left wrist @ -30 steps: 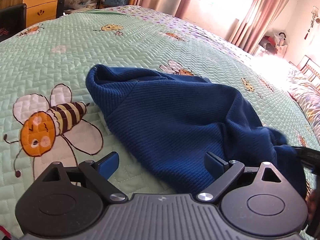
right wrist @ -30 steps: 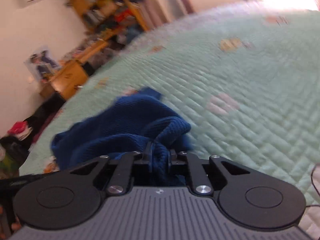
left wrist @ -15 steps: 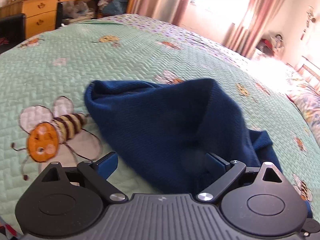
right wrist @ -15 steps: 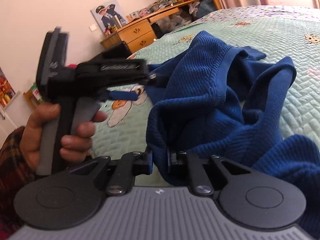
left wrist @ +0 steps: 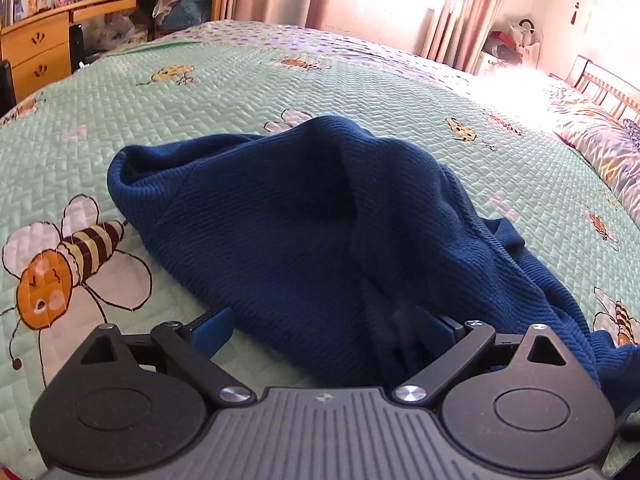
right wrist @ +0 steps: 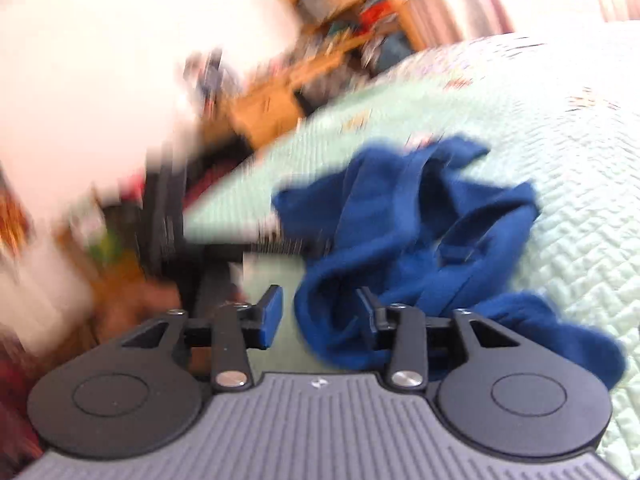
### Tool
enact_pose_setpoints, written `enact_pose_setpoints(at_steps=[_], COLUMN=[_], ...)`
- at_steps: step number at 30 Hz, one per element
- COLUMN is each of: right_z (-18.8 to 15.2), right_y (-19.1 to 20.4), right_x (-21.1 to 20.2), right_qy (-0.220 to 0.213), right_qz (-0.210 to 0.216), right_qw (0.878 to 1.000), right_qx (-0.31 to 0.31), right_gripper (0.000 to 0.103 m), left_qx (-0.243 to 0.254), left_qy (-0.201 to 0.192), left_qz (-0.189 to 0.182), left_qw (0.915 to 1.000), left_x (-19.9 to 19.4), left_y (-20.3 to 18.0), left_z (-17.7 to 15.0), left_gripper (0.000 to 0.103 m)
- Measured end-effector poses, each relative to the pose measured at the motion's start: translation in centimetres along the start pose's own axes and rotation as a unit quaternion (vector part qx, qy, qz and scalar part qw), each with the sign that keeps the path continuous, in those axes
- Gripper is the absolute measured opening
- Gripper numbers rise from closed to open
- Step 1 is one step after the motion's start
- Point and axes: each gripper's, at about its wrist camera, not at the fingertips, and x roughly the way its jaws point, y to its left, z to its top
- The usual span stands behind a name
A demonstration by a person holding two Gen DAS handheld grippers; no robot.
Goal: Fold clothes
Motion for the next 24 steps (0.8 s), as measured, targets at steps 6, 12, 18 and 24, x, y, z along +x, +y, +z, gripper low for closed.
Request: enact_pose_setpoints(at_steps=[6, 12, 18, 24], right_z=[4.4, 5.8, 7.7, 12.9], right_y=[-6.0, -9.5, -4.3, -0.6], right_x=[2.8, 10.3, 4.7, -10.9], right_qy=[0.002, 0.115, -0.030, -0.289], right_qz=[-0.182, -0.190, -0.143, -0.243], right_qw=[0.982, 0.971, 0.989, 0.924], right_qx=[0.048, 0.083, -0.009, -0.061], right_gripper=[0.077, 0.068, 0.009, 0.006], left_qx=[-0.001, -0.009, -0.020, -0.025], left_qy=[0.004, 0.012, 0.002, -0.015], left_qz=[-0.001, -0.002, 0.014, 0.011], left_qw=[1.0000, 0.9999, 0.9997, 0.9995], left_x=[0.3, -0.3, -2.3, -4.8], left_y=[0.1, 0.8, 1.9, 1.8], left_z=[-0.2, -0.1, -0.1, -0.2], left_gripper=[0.100, 0.100, 0.099, 0.099])
